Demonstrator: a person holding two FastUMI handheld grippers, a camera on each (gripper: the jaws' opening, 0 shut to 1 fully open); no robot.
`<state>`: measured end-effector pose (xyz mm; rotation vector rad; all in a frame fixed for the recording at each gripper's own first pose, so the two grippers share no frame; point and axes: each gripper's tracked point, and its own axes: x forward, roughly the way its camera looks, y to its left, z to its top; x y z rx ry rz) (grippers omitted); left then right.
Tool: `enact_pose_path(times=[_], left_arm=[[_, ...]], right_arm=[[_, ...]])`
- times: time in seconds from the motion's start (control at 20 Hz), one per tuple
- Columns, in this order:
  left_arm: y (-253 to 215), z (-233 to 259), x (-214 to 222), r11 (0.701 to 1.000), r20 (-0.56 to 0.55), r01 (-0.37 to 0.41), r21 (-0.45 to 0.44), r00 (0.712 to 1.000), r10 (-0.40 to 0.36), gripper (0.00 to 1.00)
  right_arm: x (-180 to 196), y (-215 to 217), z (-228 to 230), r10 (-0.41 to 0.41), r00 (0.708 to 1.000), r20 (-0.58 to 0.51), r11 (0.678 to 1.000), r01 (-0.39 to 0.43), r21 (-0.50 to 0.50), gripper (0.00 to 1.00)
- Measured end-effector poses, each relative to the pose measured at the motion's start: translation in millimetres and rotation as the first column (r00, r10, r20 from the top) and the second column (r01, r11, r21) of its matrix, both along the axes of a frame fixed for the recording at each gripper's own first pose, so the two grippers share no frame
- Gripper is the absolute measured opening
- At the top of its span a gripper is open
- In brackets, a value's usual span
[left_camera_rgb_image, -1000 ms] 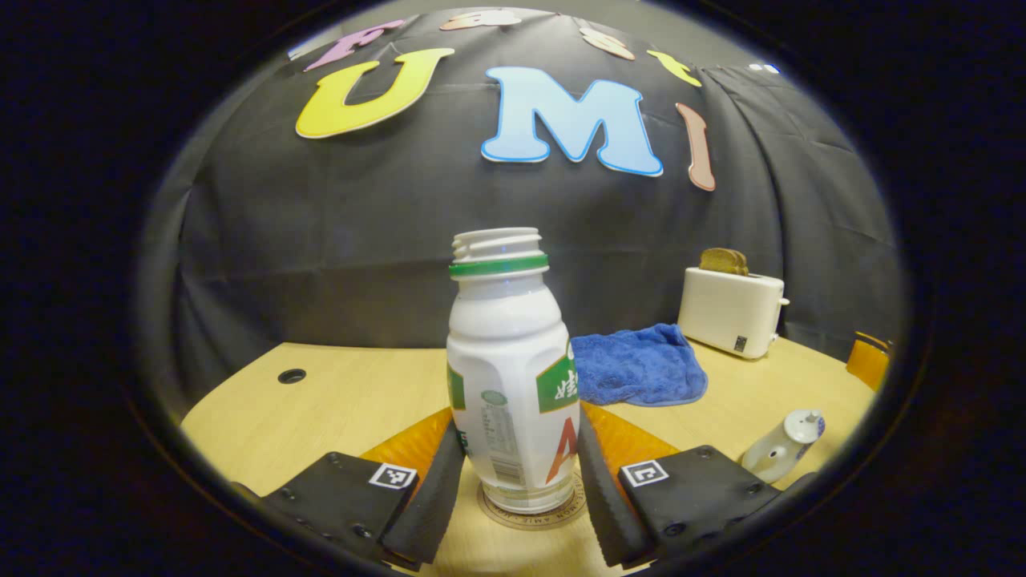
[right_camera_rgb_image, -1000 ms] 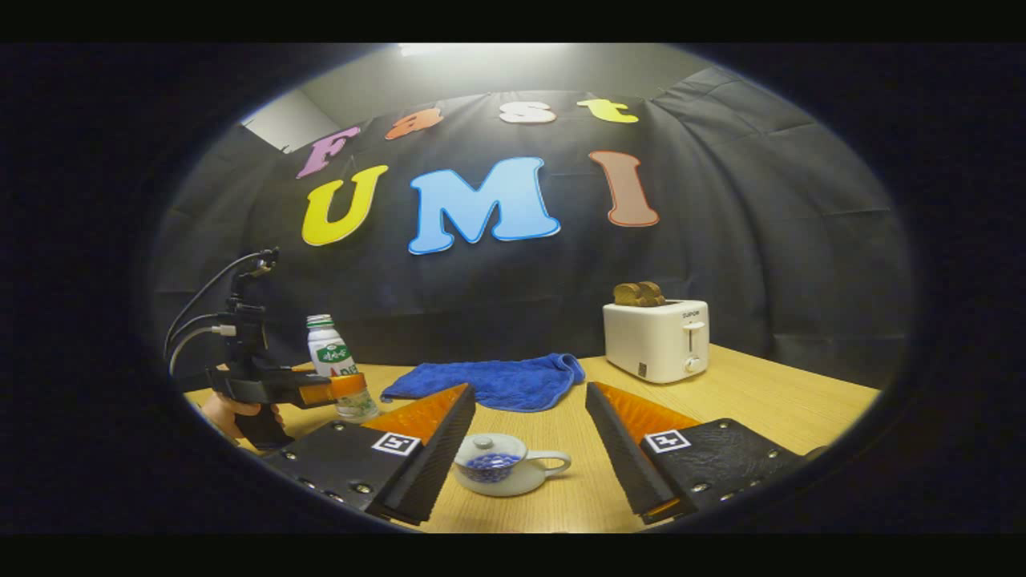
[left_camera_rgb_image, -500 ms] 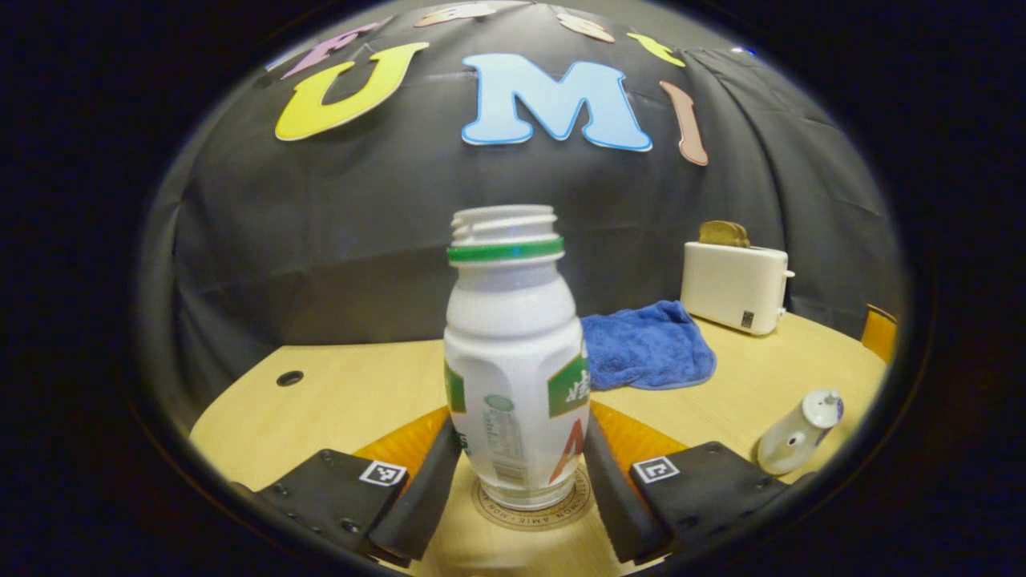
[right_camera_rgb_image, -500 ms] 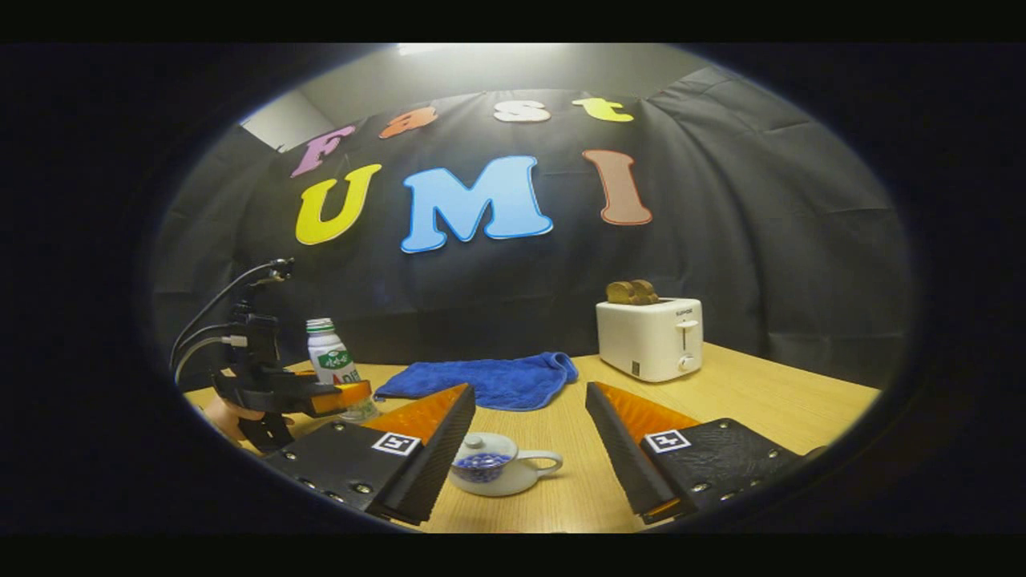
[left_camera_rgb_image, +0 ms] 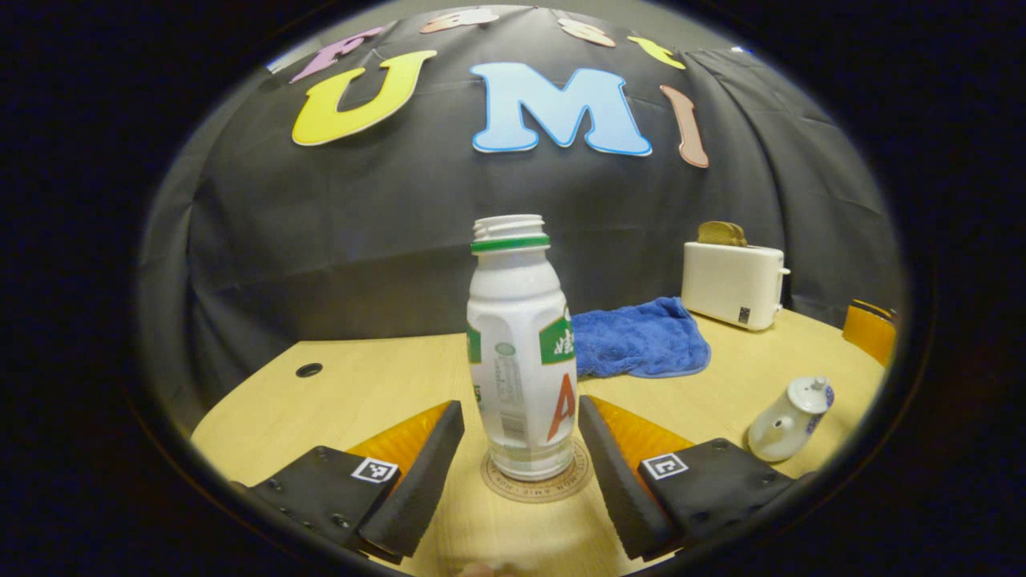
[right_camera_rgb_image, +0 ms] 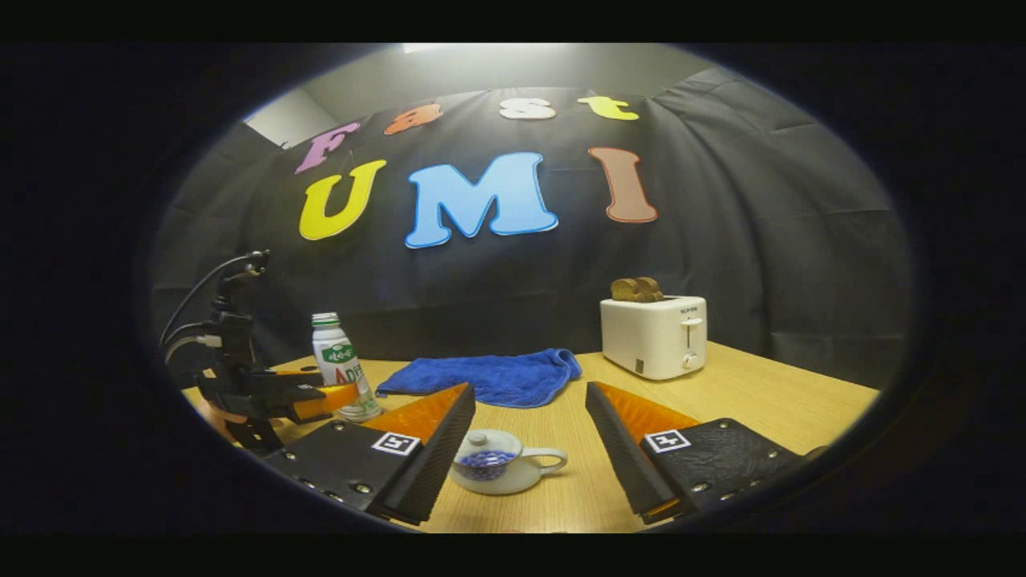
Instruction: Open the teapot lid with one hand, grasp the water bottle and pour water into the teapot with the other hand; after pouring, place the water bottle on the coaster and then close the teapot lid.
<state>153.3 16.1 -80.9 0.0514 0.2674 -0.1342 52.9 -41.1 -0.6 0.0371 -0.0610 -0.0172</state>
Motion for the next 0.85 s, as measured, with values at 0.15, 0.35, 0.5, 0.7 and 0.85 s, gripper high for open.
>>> enact_pose_path(times=[0.15, 0.35, 0.5, 0.7, 0.85], left_arm=[[1.4, 4.0, -31.7, 0.999, 0.017, -0.010, -0.049, 1.000, 0.010, 0.95], [9.6, 23.5, -74.2, 0.997, 0.078, -0.034, -0.064, 0.996, 0.039, 1.00], [16.7, 38.0, -97.0, 0.995, 0.115, -0.060, -0.081, 0.991, 0.069, 1.00], [9.1, 35.3, -127.0, 0.993, 0.121, -0.070, -0.099, 0.989, 0.082, 1.00], [0.9, 30.6, -148.4, 0.992, 0.126, -0.074, -0.101, 0.988, 0.087, 1.00]], right_arm=[[-2.7, 4.4, 3.0, 0.004, 1.000, 0.014, 1.000, -0.004, -0.018, 0.87], [-10.8, 19.8, 8.1, 0.051, 0.998, 0.026, 0.999, -0.051, 0.006, 0.87], [-17.5, 26.6, -4.6, 0.068, 0.998, -0.005, 0.998, -0.068, 0.009, 0.87], [-31.8, 36.0, -19.5, 0.082, 0.996, -0.035, 0.996, -0.081, 0.023, 0.87], [-46.4, 40.5, -23.7, 0.078, 0.996, -0.032, 0.997, -0.078, 0.014, 0.86]])
